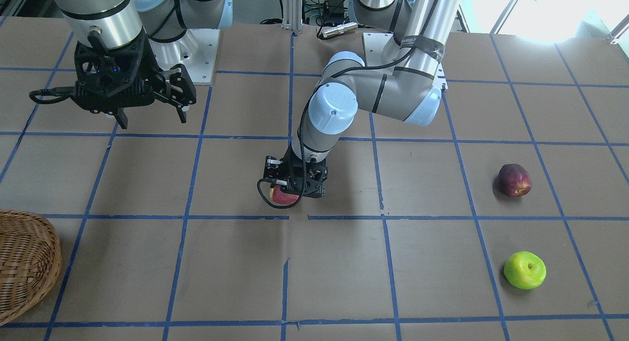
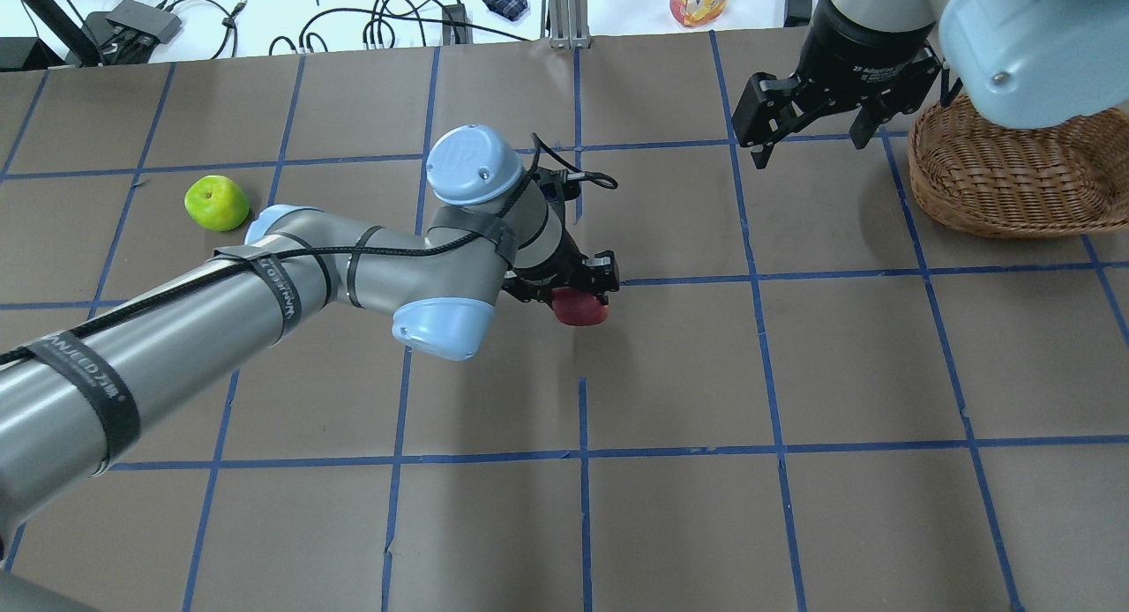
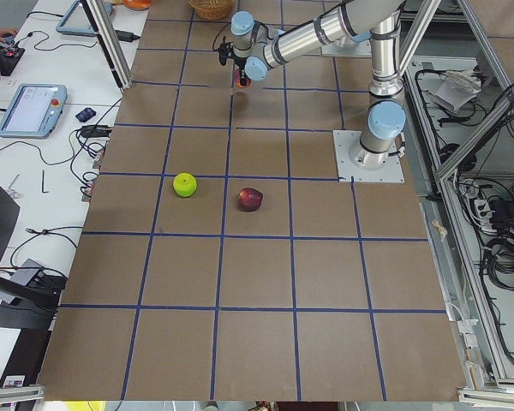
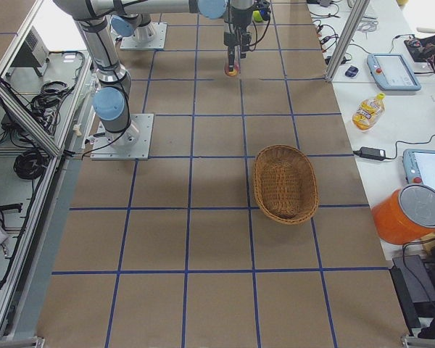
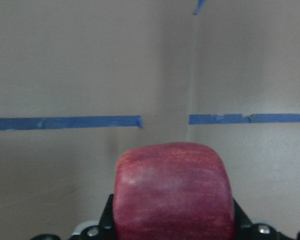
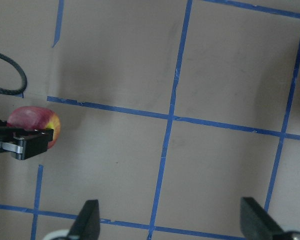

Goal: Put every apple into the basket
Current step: 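Carry the red apple toward the table center and set it down, then withdraw the left gripper while the right gripper grasps the red apple, then carry the red apple to the basket with right while left grasps dark red apple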

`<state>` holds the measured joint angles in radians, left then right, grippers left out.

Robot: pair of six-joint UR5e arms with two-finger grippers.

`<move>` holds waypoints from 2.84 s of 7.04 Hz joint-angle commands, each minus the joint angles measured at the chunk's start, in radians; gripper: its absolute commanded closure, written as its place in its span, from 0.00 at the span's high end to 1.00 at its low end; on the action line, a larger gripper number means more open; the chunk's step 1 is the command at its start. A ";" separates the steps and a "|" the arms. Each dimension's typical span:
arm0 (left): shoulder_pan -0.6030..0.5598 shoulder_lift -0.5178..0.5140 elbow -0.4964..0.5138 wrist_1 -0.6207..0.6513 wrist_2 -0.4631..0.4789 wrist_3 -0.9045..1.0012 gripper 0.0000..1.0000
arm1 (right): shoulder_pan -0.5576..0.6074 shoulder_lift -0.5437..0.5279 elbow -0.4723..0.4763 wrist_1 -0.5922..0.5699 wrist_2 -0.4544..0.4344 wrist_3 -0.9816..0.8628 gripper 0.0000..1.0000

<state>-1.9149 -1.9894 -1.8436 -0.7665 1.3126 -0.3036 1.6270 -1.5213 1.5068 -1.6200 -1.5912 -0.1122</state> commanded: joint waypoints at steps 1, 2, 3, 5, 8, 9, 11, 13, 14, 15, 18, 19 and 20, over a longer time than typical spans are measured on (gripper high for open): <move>-0.029 -0.052 0.035 0.030 -0.003 -0.005 1.00 | 0.001 0.056 -0.007 0.011 -0.004 0.000 1.00; -0.020 -0.017 0.044 0.013 0.048 0.013 1.00 | 0.001 0.088 0.040 -0.006 0.002 0.025 1.00; 0.023 0.010 0.065 -0.011 0.053 0.030 1.00 | 0.002 0.114 0.120 -0.123 -0.001 0.040 1.00; 0.153 0.070 0.154 -0.229 0.068 0.057 1.00 | 0.014 0.115 0.316 -0.382 0.002 0.072 1.00; 0.467 0.141 0.085 -0.321 0.198 0.451 1.00 | 0.230 0.270 0.278 -0.565 -0.012 0.478 1.00; 0.569 0.162 0.052 -0.327 0.256 0.585 1.00 | 0.270 0.311 0.259 -0.577 -0.013 0.540 1.00; 0.739 0.166 0.026 -0.315 0.381 0.875 1.00 | 0.281 0.320 0.265 -0.577 -0.010 0.601 1.00; 0.929 0.164 0.009 -0.327 0.373 1.044 1.00 | 0.281 0.366 0.270 -0.575 0.005 0.612 1.00; 1.000 0.132 -0.002 -0.326 0.361 1.095 1.00 | 0.286 0.392 0.267 -0.577 0.004 0.615 1.00; 1.036 0.118 -0.020 -0.327 0.291 1.107 1.00 | 0.286 0.401 0.282 -0.578 0.002 0.615 1.00; 1.040 0.089 -0.072 -0.310 0.278 1.109 1.00 | 0.286 0.418 0.286 -0.604 0.005 0.611 0.66; 1.041 0.063 -0.075 -0.309 0.260 1.107 1.00 | 0.286 0.418 0.282 -0.613 0.007 0.609 0.26; 1.041 0.040 -0.068 -0.307 0.238 1.109 1.00 | 0.275 0.409 0.276 -0.604 0.007 0.605 0.22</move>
<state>-0.8749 -1.9216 -1.9142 -1.0766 1.5742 0.8045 1.9108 -1.1060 1.7890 -2.2256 -1.5851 0.4967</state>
